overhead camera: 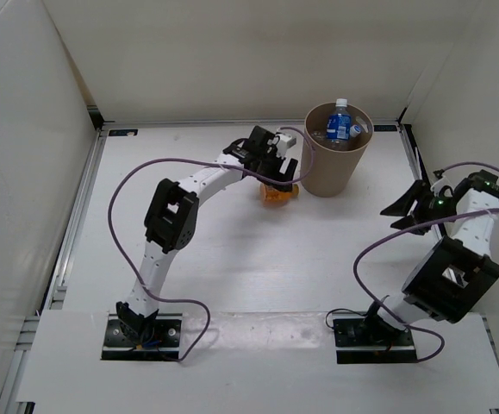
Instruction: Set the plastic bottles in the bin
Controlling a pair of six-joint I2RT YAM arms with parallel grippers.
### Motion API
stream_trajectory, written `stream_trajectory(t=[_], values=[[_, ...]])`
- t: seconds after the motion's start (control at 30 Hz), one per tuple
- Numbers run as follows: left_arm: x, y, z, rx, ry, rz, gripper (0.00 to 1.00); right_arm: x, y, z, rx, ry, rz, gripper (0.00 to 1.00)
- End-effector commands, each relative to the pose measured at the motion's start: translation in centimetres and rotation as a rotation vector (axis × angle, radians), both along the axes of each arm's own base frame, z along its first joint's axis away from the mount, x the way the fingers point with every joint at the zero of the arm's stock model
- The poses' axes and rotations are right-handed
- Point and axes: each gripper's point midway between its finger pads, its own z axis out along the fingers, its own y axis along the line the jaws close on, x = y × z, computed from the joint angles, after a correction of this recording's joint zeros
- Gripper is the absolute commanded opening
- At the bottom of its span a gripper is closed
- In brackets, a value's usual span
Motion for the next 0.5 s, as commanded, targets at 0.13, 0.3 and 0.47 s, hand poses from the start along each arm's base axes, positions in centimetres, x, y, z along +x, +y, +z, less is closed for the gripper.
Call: stream_trajectory(t=[0.13,0.3,0.47], values=[[-1.4,0.4,-1.5,0.048,0.098,-0.034,1.0,-0.9,-0.3,1.8,0.08,-0.006,0.016,0.61],[-1.8,0.7,-2.1,0.061,0.123,-0.012,1.0,-1.1,-0.9,1.9,0.096,-0.003,-0.007,0.63],[-1.5,0.5,-2.7,0.06,0.158,0.019,0.94,-1.6,-1.0,1.6,0.116,0.011,-0.026,0.63]])
